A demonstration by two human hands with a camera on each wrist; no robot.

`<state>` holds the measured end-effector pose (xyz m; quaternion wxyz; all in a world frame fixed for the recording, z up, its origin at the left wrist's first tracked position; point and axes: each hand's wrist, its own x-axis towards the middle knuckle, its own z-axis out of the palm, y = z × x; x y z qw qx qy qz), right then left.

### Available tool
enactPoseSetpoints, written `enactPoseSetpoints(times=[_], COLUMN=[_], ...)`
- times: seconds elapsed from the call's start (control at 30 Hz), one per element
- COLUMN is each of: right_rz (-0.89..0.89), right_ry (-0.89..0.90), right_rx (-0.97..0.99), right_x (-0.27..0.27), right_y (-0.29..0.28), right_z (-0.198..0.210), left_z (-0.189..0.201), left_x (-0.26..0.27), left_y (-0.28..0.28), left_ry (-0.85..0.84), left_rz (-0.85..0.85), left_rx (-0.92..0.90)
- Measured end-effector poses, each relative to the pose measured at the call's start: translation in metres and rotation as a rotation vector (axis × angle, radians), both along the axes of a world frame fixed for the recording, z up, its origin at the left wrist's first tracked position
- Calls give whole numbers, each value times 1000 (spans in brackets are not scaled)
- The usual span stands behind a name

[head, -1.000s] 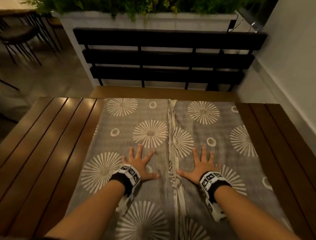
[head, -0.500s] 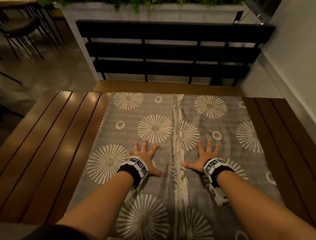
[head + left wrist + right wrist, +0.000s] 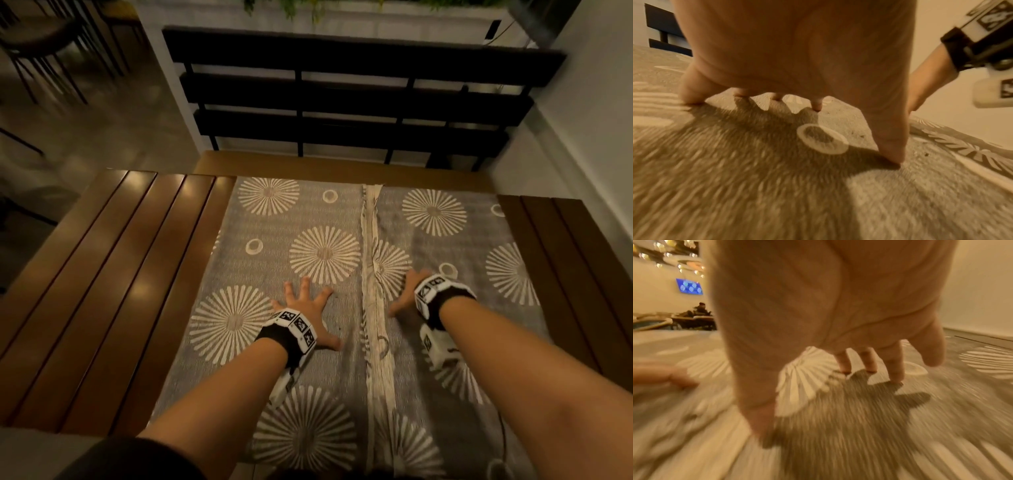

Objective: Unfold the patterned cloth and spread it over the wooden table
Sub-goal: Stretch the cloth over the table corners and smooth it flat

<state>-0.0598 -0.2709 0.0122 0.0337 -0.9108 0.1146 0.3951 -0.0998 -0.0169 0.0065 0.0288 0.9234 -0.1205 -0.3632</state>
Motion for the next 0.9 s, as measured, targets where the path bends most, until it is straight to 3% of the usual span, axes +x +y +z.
enactPoseSetpoints(times=[0.1, 0.17, 0.27, 0.33, 0.47, 0.6, 0.7, 0.9], right_rz=[215, 210, 107, -3, 11, 59, 15, 154], right_ry=[-138, -298, -451, -479, -435, -363, -385, -488], right_rx=[-71, 23, 230, 359, 290, 383, 495, 610], right_x=[49, 81, 125, 146, 167, 181, 194, 217], right_y=[1, 13, 35, 44, 58, 75, 86, 145], right_z=[7, 17, 20, 11, -11, -21, -10, 31], left_z=[14, 18, 11, 5, -2, 11, 24, 52], left_x=[-9, -27, -61, -75, -84, -89, -99, -110], left_y=[-15, -30, -52, -60, -59, -28, 23, 124], left_ry=[-250, -326, -57, 23, 72, 15, -5, -10], left_rz=[66, 152, 238, 240, 317, 298, 321, 558], left_rx=[-86, -197, -276, -262, -291, -286, -127, 51])
